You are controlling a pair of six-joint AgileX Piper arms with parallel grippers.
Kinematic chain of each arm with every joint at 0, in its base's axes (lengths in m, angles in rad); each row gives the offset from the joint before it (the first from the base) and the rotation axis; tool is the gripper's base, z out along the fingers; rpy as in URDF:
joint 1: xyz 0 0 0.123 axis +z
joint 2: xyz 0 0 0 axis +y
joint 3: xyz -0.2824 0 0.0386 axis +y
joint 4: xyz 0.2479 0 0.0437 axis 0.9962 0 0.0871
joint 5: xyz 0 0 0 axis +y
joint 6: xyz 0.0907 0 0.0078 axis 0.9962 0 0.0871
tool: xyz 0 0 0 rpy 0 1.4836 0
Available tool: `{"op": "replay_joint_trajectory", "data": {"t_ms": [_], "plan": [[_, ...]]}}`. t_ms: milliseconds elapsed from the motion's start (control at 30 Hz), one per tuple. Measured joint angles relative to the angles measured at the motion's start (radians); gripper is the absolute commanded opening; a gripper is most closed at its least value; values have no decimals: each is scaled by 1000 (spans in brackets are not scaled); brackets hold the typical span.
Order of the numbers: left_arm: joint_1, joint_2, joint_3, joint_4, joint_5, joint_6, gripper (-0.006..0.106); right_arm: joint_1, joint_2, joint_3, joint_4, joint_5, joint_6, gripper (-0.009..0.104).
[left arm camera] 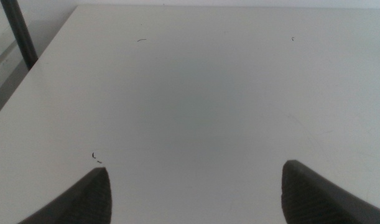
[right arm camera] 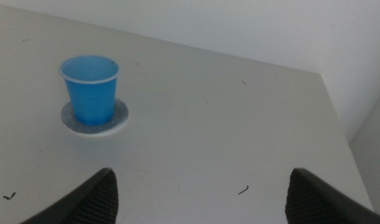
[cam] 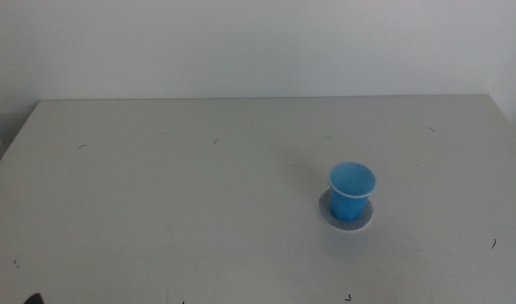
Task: Place an empty cup on a cup mat.
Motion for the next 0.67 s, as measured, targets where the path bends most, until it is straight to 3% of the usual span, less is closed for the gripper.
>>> {"op": "replay_joint_trajectory", "data": {"t_ms": [667], "plan": [[0,0,0,0,0,0,105,0,-1,154,-1,-91,0,89]]}}
